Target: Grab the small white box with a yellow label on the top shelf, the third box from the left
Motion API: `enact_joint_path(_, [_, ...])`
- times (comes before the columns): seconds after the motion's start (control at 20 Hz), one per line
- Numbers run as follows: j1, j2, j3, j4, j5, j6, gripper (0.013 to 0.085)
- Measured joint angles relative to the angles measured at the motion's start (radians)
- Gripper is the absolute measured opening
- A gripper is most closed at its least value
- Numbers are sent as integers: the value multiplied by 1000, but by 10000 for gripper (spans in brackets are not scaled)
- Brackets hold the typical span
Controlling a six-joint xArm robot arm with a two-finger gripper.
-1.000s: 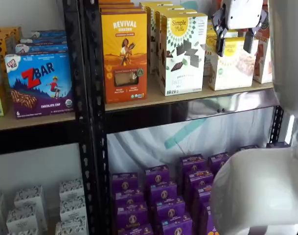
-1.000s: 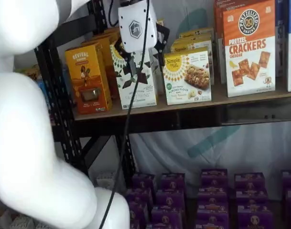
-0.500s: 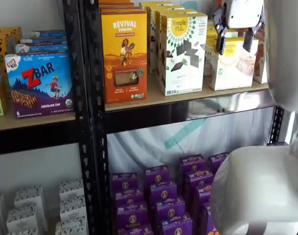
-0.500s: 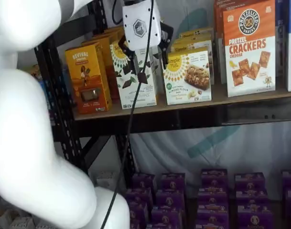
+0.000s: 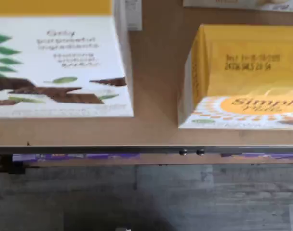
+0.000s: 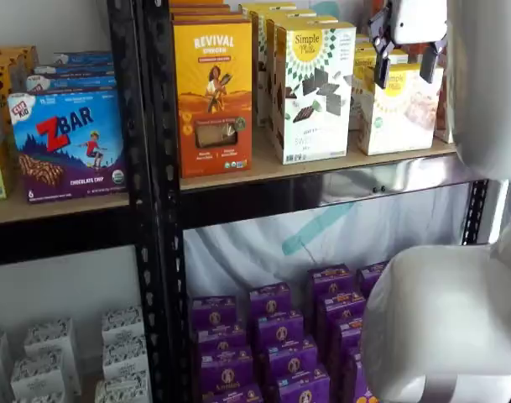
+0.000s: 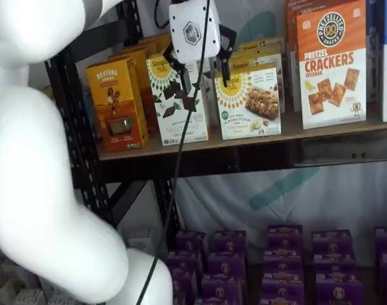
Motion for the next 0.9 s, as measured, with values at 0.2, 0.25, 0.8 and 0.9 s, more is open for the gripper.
enact_joint_path(0.2, [-14,18,-14,-2,-20,-14,850])
enact_joint_path(0.25, [-18,27,-22,-3,-22,-18,850])
enact_joint_path(0.8, [-57,57,-42,23,-67,-54,850])
enact_joint_path(0.9, [-61,63,-47,22,-70,-58,850])
